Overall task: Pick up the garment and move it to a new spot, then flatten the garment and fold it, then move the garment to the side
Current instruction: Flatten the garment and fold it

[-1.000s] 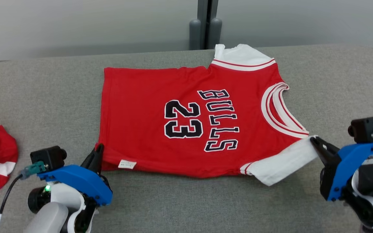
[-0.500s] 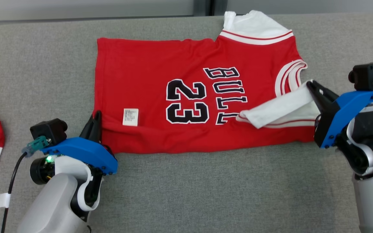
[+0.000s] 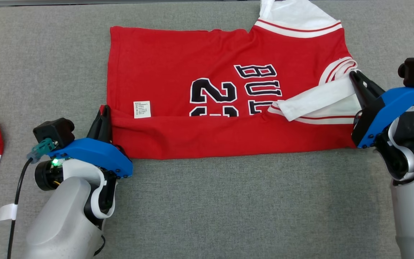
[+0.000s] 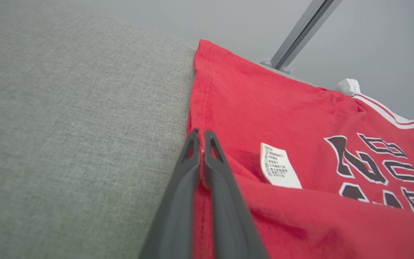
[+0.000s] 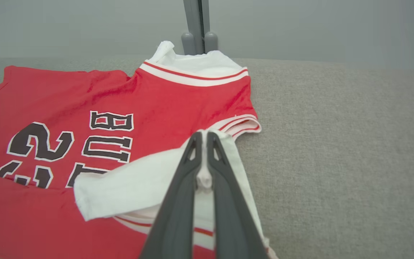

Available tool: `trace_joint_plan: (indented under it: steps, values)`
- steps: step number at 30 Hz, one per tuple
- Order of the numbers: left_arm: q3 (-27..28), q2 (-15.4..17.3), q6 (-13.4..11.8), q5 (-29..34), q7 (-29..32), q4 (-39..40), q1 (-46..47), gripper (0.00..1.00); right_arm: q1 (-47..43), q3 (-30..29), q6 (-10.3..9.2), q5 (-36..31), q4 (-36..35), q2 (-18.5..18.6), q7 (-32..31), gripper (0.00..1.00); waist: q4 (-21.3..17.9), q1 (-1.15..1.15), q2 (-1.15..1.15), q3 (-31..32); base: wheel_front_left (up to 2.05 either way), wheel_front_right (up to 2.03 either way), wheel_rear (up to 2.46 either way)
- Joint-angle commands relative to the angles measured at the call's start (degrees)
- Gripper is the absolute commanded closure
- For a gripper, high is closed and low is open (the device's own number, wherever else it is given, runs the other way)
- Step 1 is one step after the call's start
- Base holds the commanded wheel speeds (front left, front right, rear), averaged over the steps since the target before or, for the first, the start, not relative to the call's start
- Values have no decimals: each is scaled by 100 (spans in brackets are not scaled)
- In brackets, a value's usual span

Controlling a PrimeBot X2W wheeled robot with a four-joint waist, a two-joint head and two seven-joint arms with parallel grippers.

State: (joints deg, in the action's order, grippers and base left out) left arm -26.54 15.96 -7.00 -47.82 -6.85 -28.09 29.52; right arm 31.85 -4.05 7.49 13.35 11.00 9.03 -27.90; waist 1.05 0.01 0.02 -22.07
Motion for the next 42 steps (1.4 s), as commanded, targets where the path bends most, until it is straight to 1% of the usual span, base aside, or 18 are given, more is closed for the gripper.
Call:
trace_joint_plan:
  steps: [1,2,3,4,5,11,18,22,26,29,34,38,42]
  values:
    - [-2,-34,43,11,-41,-61,106,74,160,16,0,28,18,-34,115,49,3,-1,-2,0,0,0,0]
    - [-8,-42,32,23,-51,-110,130,66,172,14,0,13,52,-33,185,0,5,-1,-2,4,0,0,0]
    - [-22,-53,18,44,-67,-160,147,60,180,14,0,-4,106,-40,241,0,10,-1,-2,13,0,0,0]
    - [-29,-66,-21,60,-86,-227,153,31,205,19,0,1,147,-59,329,0,18,-1,-2,30,0,0,0]
    - [-42,-74,-61,75,-103,-276,159,0,239,-2,0,11,180,-85,429,0,24,-1,-2,55,0,0,0]
    - [-38,-71,-163,104,-259,-494,-38,0,194,-108,0,15,425,-194,893,0,60,-1,-2,335,0,0,0]
    - [-109,12,-257,159,-379,-379,-507,0,-433,-418,1,-20,485,-271,811,0,57,-1,-2,745,0,0,0]
    - [-187,-26,-291,117,-283,-264,-767,0,-946,-738,1,-198,554,-362,870,0,60,-1,-2,818,0,0,0]
    - [-310,-21,-324,173,-194,-316,-856,0,-1205,-949,0,-312,754,-489,1011,0,38,-1,-2,779,0,0,0]
    - [-407,-9,-367,272,-154,-393,-764,0,-1199,-1002,0,-364,909,-570,1156,0,26,-1,-2,692,0,0,0]
    - [-546,7,-420,429,-81,-551,-611,0,-1023,-1085,0,-487,1210,-597,1293,0,31,-1,-2,571,0,0,0]
    - [-692,-47,-372,512,45,-768,-463,0,-835,-1148,1,-597,1615,-610,1312,0,62,-1,-2,463,0,0,0]
    - [-860,-120,-363,560,286,-991,-374,0,-695,-1054,1,-515,2033,-619,1377,0,96,-1,-2,389,0,0,0]
